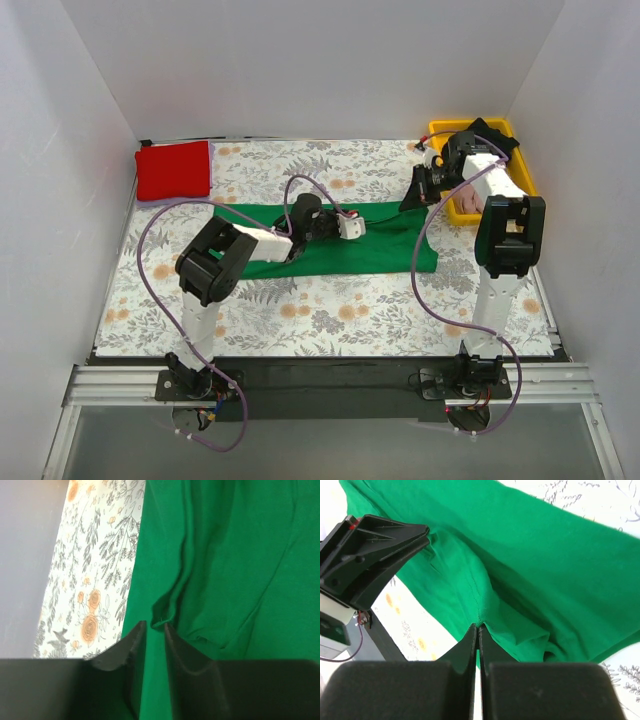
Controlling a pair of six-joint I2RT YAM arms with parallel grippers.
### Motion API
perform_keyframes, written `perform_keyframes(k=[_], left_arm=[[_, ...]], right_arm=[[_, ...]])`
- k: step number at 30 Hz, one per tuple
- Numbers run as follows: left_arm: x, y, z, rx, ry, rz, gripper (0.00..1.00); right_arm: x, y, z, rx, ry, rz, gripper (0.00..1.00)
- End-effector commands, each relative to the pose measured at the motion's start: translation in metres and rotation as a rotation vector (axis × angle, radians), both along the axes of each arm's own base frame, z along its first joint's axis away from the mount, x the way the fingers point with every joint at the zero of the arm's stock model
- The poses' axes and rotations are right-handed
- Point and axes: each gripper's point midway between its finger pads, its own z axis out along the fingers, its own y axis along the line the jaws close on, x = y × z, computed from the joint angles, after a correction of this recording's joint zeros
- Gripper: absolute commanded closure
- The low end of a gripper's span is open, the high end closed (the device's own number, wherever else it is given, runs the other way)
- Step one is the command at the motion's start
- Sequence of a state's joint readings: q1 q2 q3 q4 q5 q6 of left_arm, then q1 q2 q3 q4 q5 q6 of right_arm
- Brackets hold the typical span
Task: Fold and stack the t-shirts
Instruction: Fold the tshirt
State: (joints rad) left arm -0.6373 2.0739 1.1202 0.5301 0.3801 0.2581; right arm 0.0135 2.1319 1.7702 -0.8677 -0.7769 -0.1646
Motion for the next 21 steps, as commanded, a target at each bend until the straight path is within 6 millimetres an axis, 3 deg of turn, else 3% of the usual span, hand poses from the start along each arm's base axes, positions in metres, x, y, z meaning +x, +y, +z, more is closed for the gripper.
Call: perform_keyframes(k=[1, 5, 9, 12, 21], left_arm=[[0.009, 0.006, 0.036, -0.105, 0.008, 0.069, 0.78], [0.014, 0.022, 0.041, -0.16, 0.116, 0.149, 0.74], [0.022, 0.042, 0.041, -0.204, 0.223, 0.231, 0.77], [0.026, 0.045, 0.047, -0.235, 0.27, 0.254, 0.79], [0.016, 0.019, 0.043, -0.238, 0.499, 0.139, 0.71]], right_arm=[[0.004, 0.006, 0.015, 0.038, -0.036, -0.004, 0.99], [0.01, 0.01, 0.006, 0.027, -0.029, -0.009, 0.99], [0.027, 0.008, 0.0, 0.004, -0.059, -0.028, 0.99], [0.041, 0.007, -0.004, 0.003, -0.077, -0.046, 0.99], [0.062, 0.001, -0.022, -0.06, -0.089, -0.08, 0.99]])
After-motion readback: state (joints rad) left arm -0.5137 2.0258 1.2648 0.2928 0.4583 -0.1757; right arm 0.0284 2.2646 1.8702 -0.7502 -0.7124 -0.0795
